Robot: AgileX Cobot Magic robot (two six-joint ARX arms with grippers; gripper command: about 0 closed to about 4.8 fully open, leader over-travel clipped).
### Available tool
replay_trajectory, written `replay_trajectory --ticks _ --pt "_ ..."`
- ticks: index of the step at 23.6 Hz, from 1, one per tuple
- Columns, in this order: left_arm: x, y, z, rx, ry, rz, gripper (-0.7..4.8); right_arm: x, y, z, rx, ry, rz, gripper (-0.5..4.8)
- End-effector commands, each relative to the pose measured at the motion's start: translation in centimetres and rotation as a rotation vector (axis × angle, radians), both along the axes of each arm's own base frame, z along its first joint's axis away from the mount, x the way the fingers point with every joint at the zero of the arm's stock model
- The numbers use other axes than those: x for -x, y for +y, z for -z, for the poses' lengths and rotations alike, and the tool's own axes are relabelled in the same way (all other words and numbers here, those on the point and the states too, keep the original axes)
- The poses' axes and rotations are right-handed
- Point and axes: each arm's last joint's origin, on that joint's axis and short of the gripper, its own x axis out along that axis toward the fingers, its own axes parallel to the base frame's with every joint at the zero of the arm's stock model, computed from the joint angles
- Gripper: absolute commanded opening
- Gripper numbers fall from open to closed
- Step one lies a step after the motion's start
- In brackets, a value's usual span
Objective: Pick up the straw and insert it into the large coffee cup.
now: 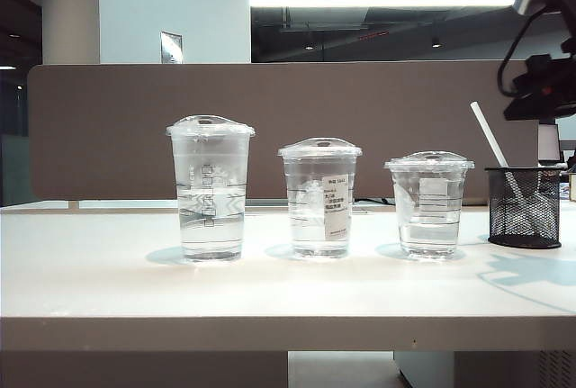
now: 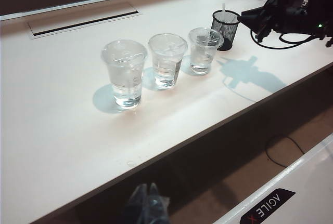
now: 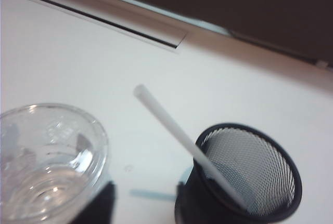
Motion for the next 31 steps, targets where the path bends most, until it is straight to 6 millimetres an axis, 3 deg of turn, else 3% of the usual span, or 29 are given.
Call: replay_trajectory --ticks 1,8,16,22,24,26,27,31 --pt "0.0 0.0 -0.1 0.005 -0.008 -0.001 -0.03 -1.0 0.0 0.3 0.062 -0.077 -0.018 2.38" --pt "0.0 0.0 -0.1 0.005 -0.008 -0.001 -0.03 -2.5 0.0 2.1 0.142 -0.117 -0.019 2.48" --pt "0.0 0.0 -0.1 0.005 -0.008 -0.001 -0.03 -4.2 -0.1 2.4 0.148 -0.144 0.011 2.48" --pt "0.0 0.0 -0.1 0.005 -0.008 -0.001 -0.03 -6.4 0.0 2.1 0.146 -0.168 0.006 2.46" --pt "0.0 0.0 -0.1 0.005 -0.008 -0.001 -0.03 -6.9 0.0 2.0 0.145 -0.172 0.006 2.15" --pt "0.0 0.0 -0.1 0.005 -0.008 -0.001 -0.03 -7.3 0.0 2.0 0.144 -0.173 0.002 1.34" --pt "0.0 0.0 -0.1 0.005 -0.008 -0.001 -0.03 -7.5 0.1 1.9 0.140 -0.180 -0.017 0.55" --pt "0.0 0.0 -0.1 0.005 -0.008 0.000 -0.03 -8.0 0.1 0.4 0.138 -0.253 -0.019 -0.01"
